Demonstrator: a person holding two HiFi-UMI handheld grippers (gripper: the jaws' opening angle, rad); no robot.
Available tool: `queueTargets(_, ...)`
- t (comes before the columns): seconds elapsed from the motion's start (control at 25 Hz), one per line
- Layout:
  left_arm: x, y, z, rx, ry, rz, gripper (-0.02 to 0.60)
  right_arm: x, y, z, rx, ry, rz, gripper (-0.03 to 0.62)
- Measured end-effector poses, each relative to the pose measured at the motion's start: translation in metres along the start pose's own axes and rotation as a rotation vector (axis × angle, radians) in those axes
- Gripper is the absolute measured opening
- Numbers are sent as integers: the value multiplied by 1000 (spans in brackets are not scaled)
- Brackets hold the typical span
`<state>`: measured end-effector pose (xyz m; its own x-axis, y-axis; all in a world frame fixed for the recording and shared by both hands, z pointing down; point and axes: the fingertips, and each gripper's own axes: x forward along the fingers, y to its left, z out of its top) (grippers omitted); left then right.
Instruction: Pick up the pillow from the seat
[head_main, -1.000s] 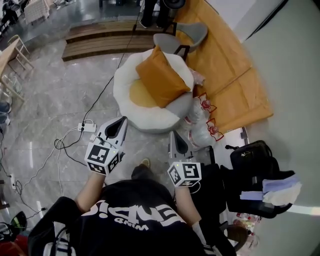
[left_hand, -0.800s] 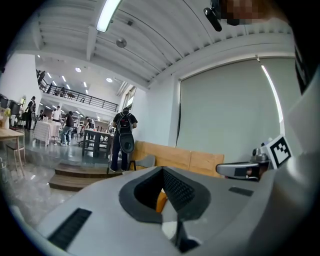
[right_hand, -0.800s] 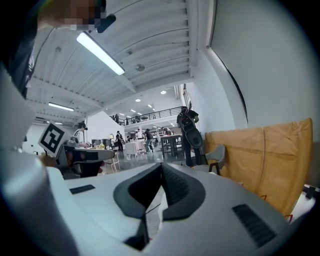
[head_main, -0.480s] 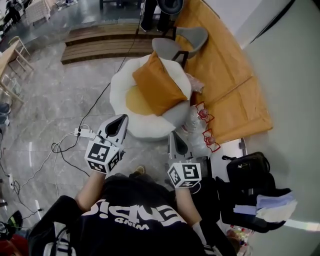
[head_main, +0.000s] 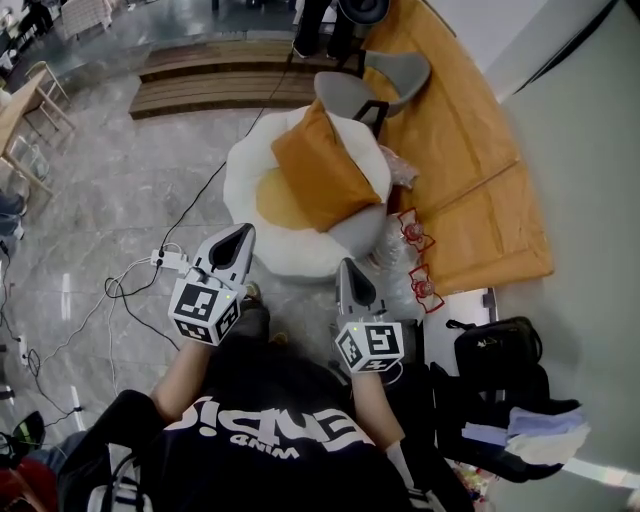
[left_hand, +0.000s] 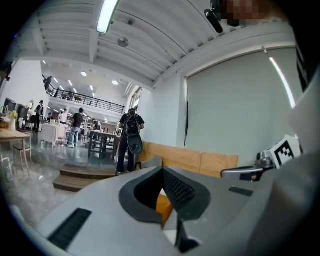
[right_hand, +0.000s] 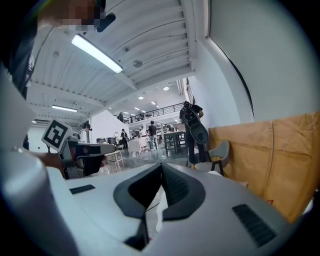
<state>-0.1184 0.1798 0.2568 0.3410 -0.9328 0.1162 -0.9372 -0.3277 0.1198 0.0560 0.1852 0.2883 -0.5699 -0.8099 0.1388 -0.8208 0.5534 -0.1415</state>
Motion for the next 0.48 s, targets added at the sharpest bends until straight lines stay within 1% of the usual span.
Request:
queueTargets(0.08, 8, 3, -1, -2, 0, -2, 8, 6, -4, -1, 0, 4, 1, 21)
queueTargets(0.24, 31, 7, 0, -1, -2, -31, 8, 23, -19, -1, 1, 8, -20, 21)
queueTargets(0.48, 71, 27, 8, -10, 2, -41, 8, 56, -33, 3, 1, 20, -31, 21)
